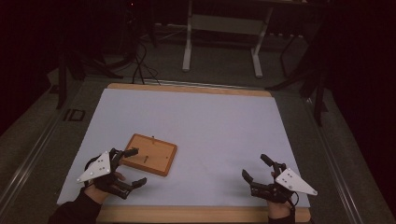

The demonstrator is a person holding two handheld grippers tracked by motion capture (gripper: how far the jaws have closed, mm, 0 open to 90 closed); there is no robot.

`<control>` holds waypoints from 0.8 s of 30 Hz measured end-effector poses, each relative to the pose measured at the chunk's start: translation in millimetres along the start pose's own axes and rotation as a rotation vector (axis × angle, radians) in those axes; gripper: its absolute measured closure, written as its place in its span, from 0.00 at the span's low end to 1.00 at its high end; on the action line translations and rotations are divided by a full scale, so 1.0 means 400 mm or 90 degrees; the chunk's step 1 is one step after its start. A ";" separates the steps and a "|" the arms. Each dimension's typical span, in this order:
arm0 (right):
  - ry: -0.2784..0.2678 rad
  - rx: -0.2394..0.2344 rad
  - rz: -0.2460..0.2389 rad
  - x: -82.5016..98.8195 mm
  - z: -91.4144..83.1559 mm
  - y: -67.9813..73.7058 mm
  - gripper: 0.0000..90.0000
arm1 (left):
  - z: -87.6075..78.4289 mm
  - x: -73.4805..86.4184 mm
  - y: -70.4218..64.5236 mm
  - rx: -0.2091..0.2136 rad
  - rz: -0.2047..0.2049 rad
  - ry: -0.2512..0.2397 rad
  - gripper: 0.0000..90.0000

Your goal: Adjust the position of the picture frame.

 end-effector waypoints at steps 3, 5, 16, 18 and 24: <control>0.000 -0.004 -0.002 0.001 0.003 -0.001 0.15 | -0.005 -0.002 -0.002 -0.002 0.004 -0.003 0.03; 0.000 -0.008 0.001 0.001 0.005 -0.001 0.15 | -0.006 -0.004 -0.004 -0.002 0.001 -0.008 0.03; 0.001 -0.014 0.007 0.004 0.006 0.002 0.15 | -0.028 -0.026 -0.016 -0.007 -0.027 -0.009 0.03; 0.001 -0.012 0.007 0.004 0.005 0.001 0.15 | -0.028 -0.026 -0.016 -0.007 -0.027 -0.009 0.03; -0.004 -0.009 0.009 -0.001 0.002 0.000 0.15 | -0.028 -0.027 0.026 -0.010 -0.055 -0.013 0.03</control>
Point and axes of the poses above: each handheld gripper's, and its own axes: z roughly forward along the jaws, x roughly out of its underside, y roughly to its left, the point moved 10 cm from there along z, roughly forward along the jaws
